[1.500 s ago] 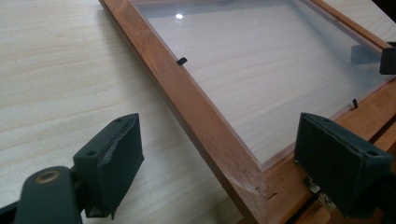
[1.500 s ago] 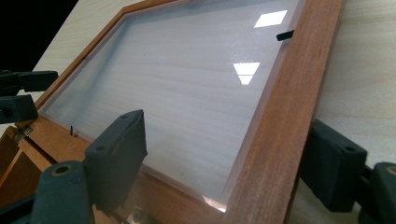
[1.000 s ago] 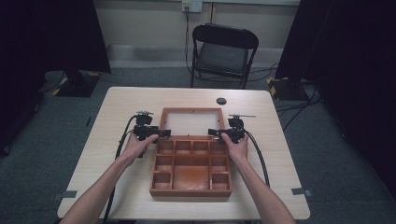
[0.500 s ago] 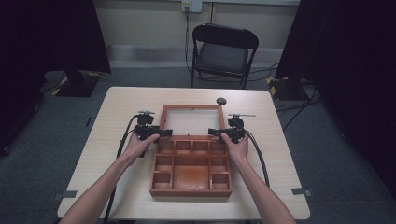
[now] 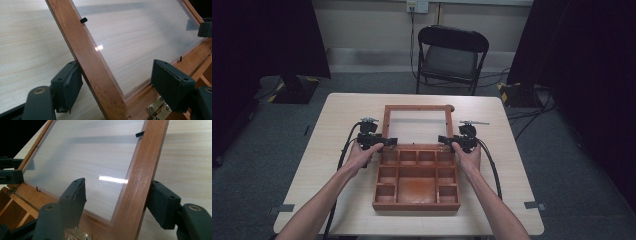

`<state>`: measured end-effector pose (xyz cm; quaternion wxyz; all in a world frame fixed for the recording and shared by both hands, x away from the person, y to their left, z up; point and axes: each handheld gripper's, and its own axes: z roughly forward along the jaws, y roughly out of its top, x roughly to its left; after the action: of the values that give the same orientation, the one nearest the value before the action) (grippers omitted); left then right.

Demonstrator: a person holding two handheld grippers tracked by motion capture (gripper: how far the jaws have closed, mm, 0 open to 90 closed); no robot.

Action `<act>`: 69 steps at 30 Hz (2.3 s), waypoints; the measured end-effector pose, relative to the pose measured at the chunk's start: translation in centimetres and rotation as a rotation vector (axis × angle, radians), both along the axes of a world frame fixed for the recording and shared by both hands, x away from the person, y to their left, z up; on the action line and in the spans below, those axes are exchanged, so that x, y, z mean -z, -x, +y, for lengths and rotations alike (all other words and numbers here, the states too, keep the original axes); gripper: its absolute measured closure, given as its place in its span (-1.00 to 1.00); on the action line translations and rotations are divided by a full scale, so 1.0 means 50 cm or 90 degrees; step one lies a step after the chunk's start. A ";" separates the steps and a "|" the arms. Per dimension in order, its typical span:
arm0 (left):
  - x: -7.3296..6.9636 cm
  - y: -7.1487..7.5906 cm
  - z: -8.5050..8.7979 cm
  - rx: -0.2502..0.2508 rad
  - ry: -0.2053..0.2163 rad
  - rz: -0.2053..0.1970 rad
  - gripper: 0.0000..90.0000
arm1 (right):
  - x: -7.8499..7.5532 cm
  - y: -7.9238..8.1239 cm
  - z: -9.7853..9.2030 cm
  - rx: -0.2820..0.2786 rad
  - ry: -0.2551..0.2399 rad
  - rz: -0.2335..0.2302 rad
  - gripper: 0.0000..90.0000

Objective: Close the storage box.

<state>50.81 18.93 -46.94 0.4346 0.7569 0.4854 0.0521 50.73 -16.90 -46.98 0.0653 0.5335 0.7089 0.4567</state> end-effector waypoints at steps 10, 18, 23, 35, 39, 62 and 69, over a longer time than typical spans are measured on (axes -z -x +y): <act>-0.016 0.006 -0.004 -0.001 -0.017 -0.022 -0.41 | -0.013 0.002 -0.006 -0.003 0.002 -0.012 -0.11; -0.030 0.008 0.012 0.004 0.012 -0.035 -0.26 | -0.028 0.005 -0.017 -0.014 -0.028 -0.023 -0.06; -0.037 0.011 0.019 -0.005 0.037 -0.035 -0.19 | -0.033 0.007 -0.023 -0.018 -0.050 -0.026 -0.03; -0.058 0.028 0.030 -0.012 0.035 -0.062 0.17 | -0.048 0.023 -0.040 -0.016 -0.068 -0.047 0.29; -0.062 0.032 0.033 -0.016 0.036 -0.066 0.27 | -0.050 0.027 -0.043 -0.013 -0.066 -0.053 0.38; -0.079 0.060 0.044 0.016 0.035 -0.096 0.41 | -0.079 0.059 -0.037 -0.035 -0.067 -0.058 0.04; -0.084 0.075 0.048 0.036 0.031 -0.100 0.40 | -0.088 0.071 -0.045 -0.042 -0.057 -0.067 0.20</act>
<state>47.05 21.31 -42.72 0.4909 0.7529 0.4297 0.0871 47.20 -19.16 -42.60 0.0637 0.4875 0.7006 0.5172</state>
